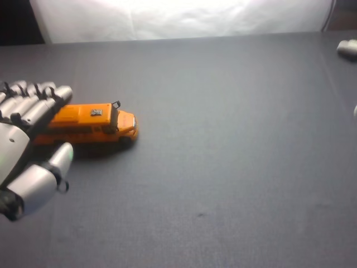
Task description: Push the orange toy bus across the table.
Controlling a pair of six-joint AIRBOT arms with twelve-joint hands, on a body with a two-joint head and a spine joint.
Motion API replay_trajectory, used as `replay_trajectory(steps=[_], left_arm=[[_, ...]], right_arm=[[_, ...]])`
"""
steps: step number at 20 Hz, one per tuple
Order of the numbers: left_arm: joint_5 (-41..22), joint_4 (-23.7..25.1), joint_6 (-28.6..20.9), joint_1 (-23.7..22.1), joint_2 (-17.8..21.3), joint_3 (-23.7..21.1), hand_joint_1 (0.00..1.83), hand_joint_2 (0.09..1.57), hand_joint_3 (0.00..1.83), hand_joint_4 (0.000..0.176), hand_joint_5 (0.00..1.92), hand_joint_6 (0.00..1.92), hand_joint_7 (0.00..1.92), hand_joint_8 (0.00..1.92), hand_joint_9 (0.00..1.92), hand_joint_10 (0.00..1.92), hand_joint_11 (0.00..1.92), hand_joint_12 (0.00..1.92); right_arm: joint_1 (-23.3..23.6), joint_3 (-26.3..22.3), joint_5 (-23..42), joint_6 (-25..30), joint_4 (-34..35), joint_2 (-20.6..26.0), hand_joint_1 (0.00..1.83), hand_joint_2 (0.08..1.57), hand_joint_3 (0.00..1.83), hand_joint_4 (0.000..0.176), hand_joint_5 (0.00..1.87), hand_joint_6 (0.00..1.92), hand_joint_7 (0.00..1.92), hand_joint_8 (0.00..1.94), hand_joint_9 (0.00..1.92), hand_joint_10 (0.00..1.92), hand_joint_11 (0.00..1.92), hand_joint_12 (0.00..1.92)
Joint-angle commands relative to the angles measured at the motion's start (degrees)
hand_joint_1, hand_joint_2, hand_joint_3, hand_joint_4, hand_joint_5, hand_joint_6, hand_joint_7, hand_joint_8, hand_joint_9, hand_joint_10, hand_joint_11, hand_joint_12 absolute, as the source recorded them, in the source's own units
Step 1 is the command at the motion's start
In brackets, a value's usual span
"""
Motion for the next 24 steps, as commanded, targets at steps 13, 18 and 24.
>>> replay_trajectory(steps=[13,18,24], left_arm=[[-1.3,-10.1,4.7,1.0,0.9,3.5,0.00,1.49,0.00,0.000,0.11,0.00,0.11,0.01,0.09,0.00,0.00,0.11],[-0.5,-15.9,7.1,1.5,0.9,4.5,0.00,1.52,0.01,0.000,0.12,0.00,0.12,0.00,0.12,0.01,0.07,0.14],[3.8,-21.4,7.6,1.7,-0.1,7.6,0.00,1.47,0.00,0.000,0.11,0.00,0.10,0.00,0.11,0.01,0.09,0.14]], right_arm=[[0.0,0.4,6.8,0.4,0.6,-0.2,0.32,1.39,0.00,0.000,0.13,0.00,0.10,0.00,0.07,0.01,0.02,0.18],[-0.4,0.4,6.5,1.2,0.5,-0.4,0.33,1.39,0.00,0.000,0.13,0.00,0.11,0.00,0.07,0.00,0.01,0.18],[-0.4,0.4,6.5,1.7,-0.2,-0.6,0.40,1.39,0.00,0.000,0.18,0.01,0.17,0.01,0.13,0.01,0.06,0.20]])
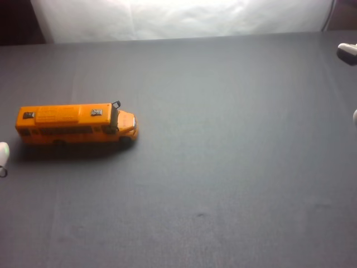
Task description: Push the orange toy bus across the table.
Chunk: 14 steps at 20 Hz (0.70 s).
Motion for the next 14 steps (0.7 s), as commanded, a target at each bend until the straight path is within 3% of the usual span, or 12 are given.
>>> replay_trajectory(steps=[1,5,14], left_arm=[[-4.1,0.6,0.3,-0.2,-0.7,0.7,0.00,1.49,0.00,0.000,0.10,0.00,0.10,0.00,0.13,0.01,0.11,0.15],[0.1,-0.2,0.3,-0.2,-1.8,2.7,0.00,1.51,0.00,0.000,0.14,0.00,0.17,0.00,0.15,0.00,0.07,0.10],[2.6,-0.4,0.3,-0.6,-2.6,4.3,0.00,1.55,0.01,0.000,0.18,0.01,0.17,0.00,0.16,0.00,0.09,0.07]], right_arm=[[0.2,0.3,7.2,0.6,0.6,-0.2,0.40,1.39,0.00,0.000,0.19,0.01,0.18,0.01,0.13,0.01,0.06,0.20],[0.2,0.3,7.2,0.8,0.3,-0.2,0.42,1.39,0.00,0.000,0.23,0.01,0.22,0.00,0.17,0.01,0.08,0.20],[0.2,0.5,7.0,0.8,0.1,-0.8,0.48,1.38,0.00,0.000,0.26,0.00,0.25,0.00,0.18,0.00,0.09,0.16]])
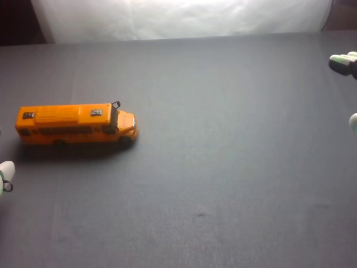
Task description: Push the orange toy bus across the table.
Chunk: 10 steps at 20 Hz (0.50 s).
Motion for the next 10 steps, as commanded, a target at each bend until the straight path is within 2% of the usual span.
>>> replay_trajectory(steps=[1,9,10], left_arm=[[-6.0,1.4,0.3,-0.6,-0.2,0.4,0.00,1.55,0.01,0.000,0.19,0.01,0.18,0.01,0.16,0.00,0.10,0.08],[-4.4,5.4,0.3,-5.1,-2.2,1.5,0.00,1.56,0.01,0.000,0.17,0.00,0.17,0.00,0.18,0.01,0.12,0.07],[-4.4,6.1,0.3,-5.5,-2.4,1.5,0.00,1.55,0.01,0.000,0.17,0.00,0.17,0.00,0.18,0.01,0.12,0.07]], right_arm=[[0.2,0.3,6.9,0.4,0.7,-0.1,0.48,1.39,0.00,0.000,0.25,0.00,0.25,0.00,0.16,0.00,0.07,0.15],[0.2,0.3,6.6,0.5,0.4,-0.4,0.47,1.40,0.00,0.000,0.25,0.00,0.25,0.00,0.17,0.00,0.10,0.13],[0.2,0.3,6.6,0.5,0.4,-0.4,0.53,1.41,0.00,0.000,0.25,0.00,0.25,0.00,0.18,0.00,0.12,0.14]])
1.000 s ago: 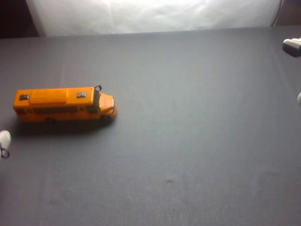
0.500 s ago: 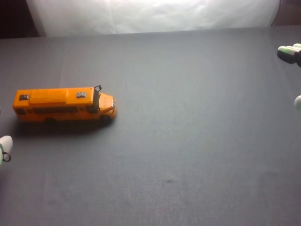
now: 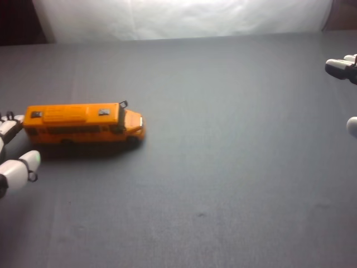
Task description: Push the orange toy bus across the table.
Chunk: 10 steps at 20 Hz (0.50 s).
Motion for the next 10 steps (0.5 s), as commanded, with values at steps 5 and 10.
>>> replay_trajectory(steps=[5,10], left_arm=[[-5.9,5.9,0.2,-2.6,-1.0,-0.4,0.00,1.51,0.00,0.000,0.18,0.01,0.17,0.00,0.16,0.00,0.16,0.09],[-3.4,12.0,0.2,-5.5,-2.0,-0.6,0.00,1.57,0.05,0.000,0.20,0.01,0.18,0.00,0.17,0.00,0.14,0.09]], right_arm=[[0.2,0.3,6.9,0.4,0.8,-0.1,0.44,1.41,0.00,0.000,0.24,0.00,0.23,0.00,0.15,0.00,0.09,0.11],[0.2,0.4,6.9,0.5,0.8,-0.1,0.45,1.40,0.00,0.000,0.24,0.00,0.24,0.00,0.18,0.01,0.11,0.11]])
